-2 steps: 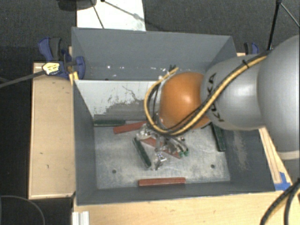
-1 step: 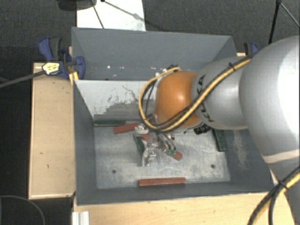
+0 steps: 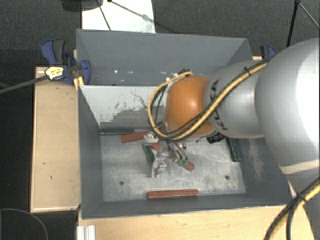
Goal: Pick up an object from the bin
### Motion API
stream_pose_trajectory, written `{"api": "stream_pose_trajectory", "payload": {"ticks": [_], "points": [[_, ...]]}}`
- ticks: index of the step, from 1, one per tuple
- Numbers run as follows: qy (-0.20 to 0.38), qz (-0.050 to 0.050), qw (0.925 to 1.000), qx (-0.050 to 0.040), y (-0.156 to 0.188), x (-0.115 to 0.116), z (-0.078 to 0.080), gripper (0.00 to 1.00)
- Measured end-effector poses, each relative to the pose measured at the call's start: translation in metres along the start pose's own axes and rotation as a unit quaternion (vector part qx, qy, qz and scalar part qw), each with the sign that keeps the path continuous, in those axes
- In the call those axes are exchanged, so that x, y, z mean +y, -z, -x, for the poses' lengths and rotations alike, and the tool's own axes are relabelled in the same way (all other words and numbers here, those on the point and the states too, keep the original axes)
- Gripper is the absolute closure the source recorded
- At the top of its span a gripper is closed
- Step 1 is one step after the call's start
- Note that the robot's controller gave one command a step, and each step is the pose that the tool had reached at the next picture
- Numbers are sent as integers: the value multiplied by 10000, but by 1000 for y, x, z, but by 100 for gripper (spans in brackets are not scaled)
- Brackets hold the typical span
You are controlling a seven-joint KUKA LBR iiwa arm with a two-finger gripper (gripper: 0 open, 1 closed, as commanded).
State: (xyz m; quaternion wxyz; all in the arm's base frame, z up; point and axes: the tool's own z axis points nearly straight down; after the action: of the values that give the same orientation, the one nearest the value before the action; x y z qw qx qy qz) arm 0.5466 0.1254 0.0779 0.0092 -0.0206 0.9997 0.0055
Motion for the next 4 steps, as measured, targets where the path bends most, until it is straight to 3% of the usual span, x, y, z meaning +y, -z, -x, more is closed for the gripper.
{"api": "stream_pose_trajectory", "payload": {"ticks": [1,2,3,4], "points": [[-139,-49,9998,100,45,-5,-7,100],[146,-53,9998,104,114,-2,-6,100],[359,-49,9993,119,34,14,-3,0],[344,-43,9994,83,38,14,-1,0]]}}
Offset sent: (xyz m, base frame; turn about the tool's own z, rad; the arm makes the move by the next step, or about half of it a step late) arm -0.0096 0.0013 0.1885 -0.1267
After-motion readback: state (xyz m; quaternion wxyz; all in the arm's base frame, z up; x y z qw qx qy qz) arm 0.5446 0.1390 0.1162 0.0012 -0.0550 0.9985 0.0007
